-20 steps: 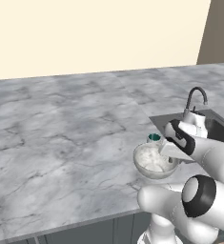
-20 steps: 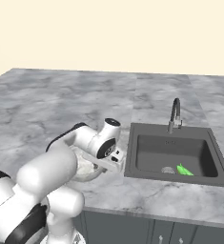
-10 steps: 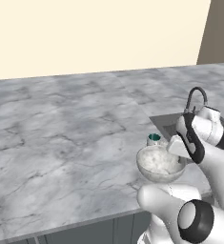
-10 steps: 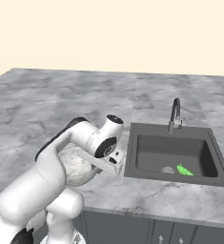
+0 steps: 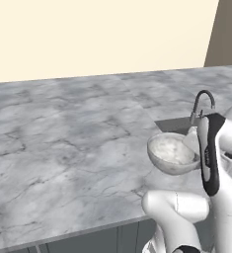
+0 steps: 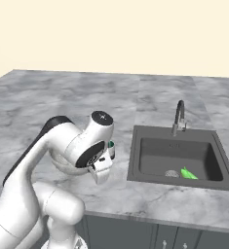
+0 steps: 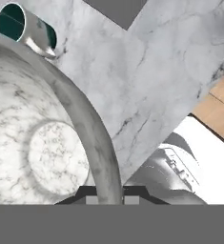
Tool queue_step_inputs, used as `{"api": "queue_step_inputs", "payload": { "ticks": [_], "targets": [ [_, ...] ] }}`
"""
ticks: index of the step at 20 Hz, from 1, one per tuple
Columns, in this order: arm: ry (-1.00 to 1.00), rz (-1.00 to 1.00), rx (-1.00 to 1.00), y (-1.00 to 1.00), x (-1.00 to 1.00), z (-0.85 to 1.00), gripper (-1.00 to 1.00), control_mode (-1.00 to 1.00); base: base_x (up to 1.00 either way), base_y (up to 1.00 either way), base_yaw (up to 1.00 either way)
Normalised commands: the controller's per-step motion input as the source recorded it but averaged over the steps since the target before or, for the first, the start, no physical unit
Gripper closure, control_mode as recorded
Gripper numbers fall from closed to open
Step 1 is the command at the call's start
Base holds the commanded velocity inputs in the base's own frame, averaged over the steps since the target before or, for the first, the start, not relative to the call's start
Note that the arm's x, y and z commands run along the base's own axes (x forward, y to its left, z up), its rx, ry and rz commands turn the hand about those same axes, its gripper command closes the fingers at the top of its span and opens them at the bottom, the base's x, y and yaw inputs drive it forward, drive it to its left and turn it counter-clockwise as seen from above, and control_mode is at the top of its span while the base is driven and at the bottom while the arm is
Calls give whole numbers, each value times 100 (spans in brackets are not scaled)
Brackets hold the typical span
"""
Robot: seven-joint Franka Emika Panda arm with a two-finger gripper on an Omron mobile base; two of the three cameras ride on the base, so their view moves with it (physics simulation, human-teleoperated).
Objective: Clear the mugs and bowl far away from the sink.
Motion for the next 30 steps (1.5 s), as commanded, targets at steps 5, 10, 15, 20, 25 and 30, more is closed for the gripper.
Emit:
{"api": "queue_step_inputs", "payload": {
  "ticks": [5, 10, 15, 20, 25, 30],
  "targets": [
    [5, -76, -1, 11, -20, 39, 100, -100, 0, 0, 0],
    [8, -45, -7, 29, -4, 42, 100, -100, 0, 0, 0],
    [0, -23, -4, 4, -7, 42, 100, -100, 0, 0, 0],
    [-13, 0, 0, 0, -63, 68, 100, -100, 0, 0, 0],
    [-2, -1, 0, 2, -24, 28, 100, 100, 3, 0, -3],
    [0, 0, 0, 0, 0, 0, 100, 100, 0, 0, -100]
  ]
}}
